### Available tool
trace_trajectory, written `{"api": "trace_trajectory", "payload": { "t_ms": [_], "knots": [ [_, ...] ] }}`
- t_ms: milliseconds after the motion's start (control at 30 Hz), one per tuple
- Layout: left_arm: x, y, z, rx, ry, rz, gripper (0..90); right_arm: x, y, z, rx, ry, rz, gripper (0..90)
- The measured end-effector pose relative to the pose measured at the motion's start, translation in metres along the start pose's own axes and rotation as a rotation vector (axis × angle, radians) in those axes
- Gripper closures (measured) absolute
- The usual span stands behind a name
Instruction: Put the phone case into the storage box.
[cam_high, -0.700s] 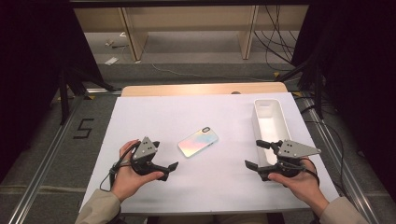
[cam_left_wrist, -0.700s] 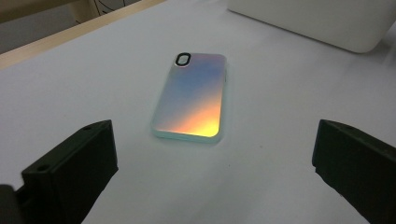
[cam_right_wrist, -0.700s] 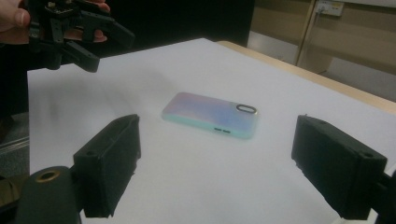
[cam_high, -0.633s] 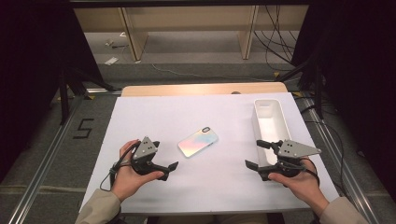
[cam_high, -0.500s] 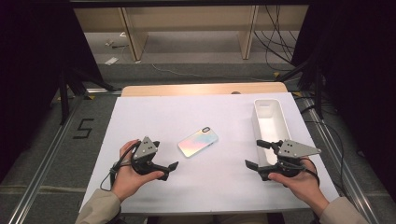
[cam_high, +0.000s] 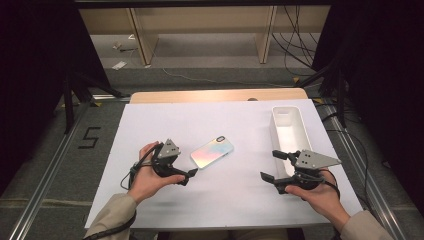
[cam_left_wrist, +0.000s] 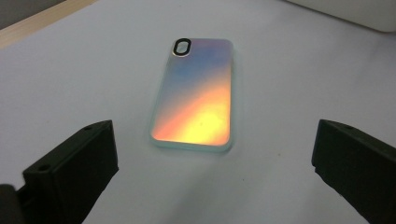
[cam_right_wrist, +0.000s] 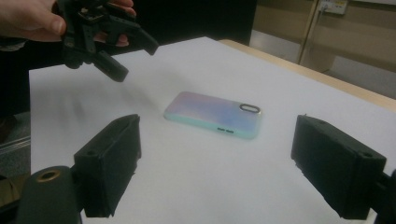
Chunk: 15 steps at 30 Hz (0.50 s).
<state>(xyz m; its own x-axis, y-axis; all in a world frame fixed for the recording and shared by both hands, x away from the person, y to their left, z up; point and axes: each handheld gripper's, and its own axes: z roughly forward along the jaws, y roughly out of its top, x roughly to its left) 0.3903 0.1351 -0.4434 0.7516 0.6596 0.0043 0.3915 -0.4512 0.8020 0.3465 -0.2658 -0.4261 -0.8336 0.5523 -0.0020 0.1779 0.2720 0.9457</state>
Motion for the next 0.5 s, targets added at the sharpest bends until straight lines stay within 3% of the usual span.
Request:
{"api": "trace_trajectory", "payload": {
  "t_ms": [500],
  "knots": [
    [0.007,0.021,0.045,0.133,-0.051,0.065,0.4,0.001,0.001,0.0,-0.008,0.001,0.002,17.0]
  ]
}}
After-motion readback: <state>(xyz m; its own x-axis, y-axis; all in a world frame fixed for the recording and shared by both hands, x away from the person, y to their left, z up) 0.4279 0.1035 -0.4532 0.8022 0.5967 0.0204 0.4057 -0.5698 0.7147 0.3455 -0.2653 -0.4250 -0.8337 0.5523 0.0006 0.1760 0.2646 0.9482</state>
